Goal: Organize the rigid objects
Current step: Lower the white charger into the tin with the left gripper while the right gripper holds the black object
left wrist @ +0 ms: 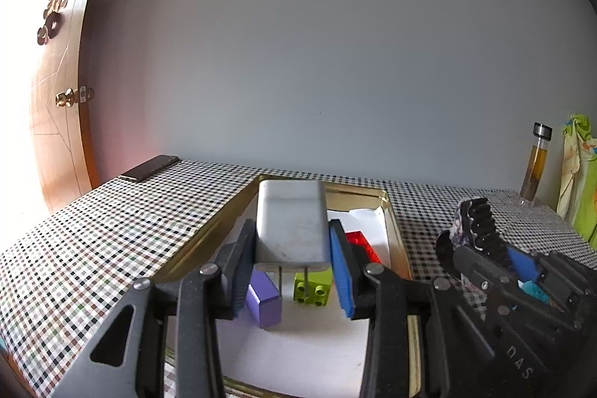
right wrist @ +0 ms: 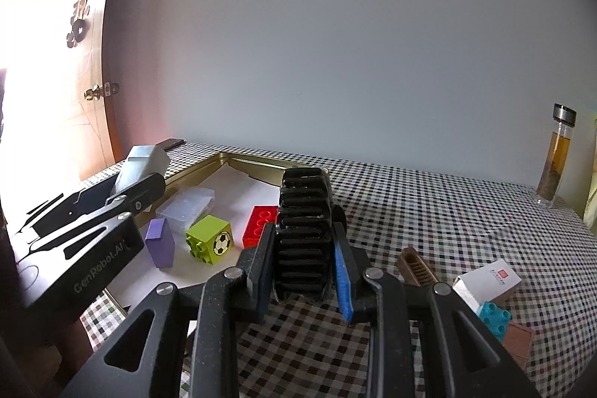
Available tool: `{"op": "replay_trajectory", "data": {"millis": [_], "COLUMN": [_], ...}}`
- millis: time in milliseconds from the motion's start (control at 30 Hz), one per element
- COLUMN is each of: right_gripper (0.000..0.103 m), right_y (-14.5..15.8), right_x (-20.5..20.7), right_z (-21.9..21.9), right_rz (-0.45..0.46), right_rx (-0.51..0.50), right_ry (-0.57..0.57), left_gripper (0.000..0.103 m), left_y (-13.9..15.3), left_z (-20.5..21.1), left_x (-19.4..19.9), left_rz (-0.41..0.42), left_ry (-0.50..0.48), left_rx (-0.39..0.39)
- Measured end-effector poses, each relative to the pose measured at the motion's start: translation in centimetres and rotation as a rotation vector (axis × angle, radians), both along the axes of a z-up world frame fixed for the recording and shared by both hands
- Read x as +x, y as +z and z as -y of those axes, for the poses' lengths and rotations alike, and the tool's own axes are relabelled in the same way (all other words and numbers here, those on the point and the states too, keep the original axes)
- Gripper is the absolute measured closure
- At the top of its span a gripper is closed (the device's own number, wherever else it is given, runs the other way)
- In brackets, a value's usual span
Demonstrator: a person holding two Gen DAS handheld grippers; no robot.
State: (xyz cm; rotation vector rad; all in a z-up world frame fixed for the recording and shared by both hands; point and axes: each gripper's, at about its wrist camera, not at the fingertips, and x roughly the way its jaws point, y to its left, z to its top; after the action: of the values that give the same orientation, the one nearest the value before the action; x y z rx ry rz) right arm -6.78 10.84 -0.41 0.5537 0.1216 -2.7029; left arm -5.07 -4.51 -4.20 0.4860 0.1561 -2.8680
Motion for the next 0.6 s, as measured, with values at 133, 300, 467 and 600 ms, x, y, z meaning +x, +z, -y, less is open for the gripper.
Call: {"op": "replay_trajectory", "data": {"millis": [133, 300, 467, 600], "right_gripper": [0.073, 0.073, 0.072, 0.073], "right_y": [0.1, 0.1, 0.1, 0.1], "right_x": [-0.3, -0.4, -0.8, -1.2], "right_z": [0.0, 0.8, 1.9, 2.4], "right_rz": [0.004, -0.005, -0.007, -0.001], "right_rx": [-0.011, -0.014, -0.017, -0.017], "right_ry": [0.005, 0.030, 0.053, 0.063], "left_gripper": [0.066, 0.066, 0.066, 0.066], "left_y": [0.0, -0.1, -0.2, -0.3], "left_z": [0.3, 0.4, 1.0, 2.0], "left_x": [-0.1, -0.3, -0.6, -0.9], "left_rz": [0.006, 0.020, 0.045, 0.064], "left_ry": [0.002, -0.005, -0.001, 0.016], "left_rx": [-0.004, -0.020, -0.029, -0.030]}}
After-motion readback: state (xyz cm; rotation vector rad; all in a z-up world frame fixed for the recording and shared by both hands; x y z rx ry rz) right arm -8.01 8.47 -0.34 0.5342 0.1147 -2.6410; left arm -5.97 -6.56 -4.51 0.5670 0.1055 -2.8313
